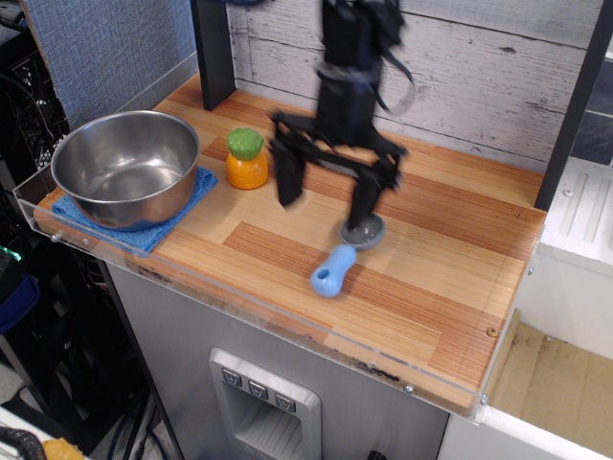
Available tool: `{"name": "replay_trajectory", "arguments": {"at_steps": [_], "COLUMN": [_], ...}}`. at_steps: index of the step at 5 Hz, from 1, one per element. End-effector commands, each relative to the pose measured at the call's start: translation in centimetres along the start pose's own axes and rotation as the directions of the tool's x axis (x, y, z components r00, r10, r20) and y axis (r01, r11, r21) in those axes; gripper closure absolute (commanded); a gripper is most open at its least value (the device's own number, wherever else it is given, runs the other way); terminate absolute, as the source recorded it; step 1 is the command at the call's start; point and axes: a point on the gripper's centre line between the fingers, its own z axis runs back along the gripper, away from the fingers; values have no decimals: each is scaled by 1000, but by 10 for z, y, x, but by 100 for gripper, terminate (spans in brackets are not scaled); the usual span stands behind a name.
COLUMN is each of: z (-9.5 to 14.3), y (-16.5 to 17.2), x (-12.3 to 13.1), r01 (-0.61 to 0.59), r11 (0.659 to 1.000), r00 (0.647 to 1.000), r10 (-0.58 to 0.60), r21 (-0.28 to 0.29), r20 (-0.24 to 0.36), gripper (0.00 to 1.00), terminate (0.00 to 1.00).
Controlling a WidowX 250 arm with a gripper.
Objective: Move blue spoon to front of shelf by itself.
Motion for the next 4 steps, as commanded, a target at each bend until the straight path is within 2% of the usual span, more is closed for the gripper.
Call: {"name": "replay_trajectory", "arguments": {"at_steps": [1, 2, 3, 4], "z": [51, 43, 31, 31], "y": [48, 56, 65, 65], "x": [-6, 7, 17, 17], "r01": [-69, -66, -87, -87], "r11": [998, 998, 995, 995], "r00": [985, 987, 993, 993], "r10": [67, 65, 83, 83], "r21": [4, 5, 40, 40], "r20": [158, 145, 86, 86], "gripper": [0, 0, 0, 0], "terminate": [0, 0, 0, 0]}}
